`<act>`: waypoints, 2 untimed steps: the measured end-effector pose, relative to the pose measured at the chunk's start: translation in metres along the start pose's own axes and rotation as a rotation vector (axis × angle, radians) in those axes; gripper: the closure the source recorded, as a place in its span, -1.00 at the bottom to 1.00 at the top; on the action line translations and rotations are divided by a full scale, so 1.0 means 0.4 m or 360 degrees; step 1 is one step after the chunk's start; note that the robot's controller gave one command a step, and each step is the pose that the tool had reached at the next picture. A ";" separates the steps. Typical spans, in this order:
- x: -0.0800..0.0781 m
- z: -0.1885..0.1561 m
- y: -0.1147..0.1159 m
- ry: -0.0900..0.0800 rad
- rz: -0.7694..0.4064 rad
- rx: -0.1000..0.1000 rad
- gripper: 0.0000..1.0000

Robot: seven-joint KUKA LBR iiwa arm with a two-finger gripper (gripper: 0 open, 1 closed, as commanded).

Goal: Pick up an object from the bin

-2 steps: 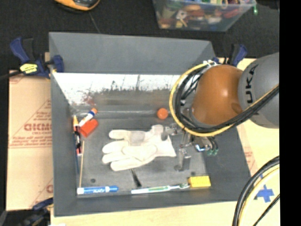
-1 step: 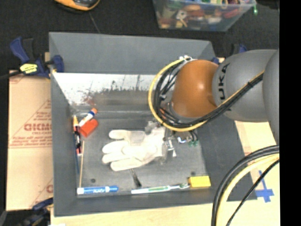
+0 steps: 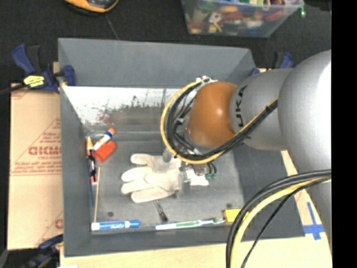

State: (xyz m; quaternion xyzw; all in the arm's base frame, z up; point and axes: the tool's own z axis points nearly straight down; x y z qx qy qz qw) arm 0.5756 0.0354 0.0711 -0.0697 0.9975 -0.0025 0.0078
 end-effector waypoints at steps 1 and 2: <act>0.004 -0.007 0.026 -0.0011 -0.0056 0.0000 1.00; 0.004 -0.007 0.026 -0.0011 -0.0057 0.0000 1.00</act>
Offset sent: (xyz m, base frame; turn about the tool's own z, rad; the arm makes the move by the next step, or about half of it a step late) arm 0.0000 0.0000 0.0000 0.0000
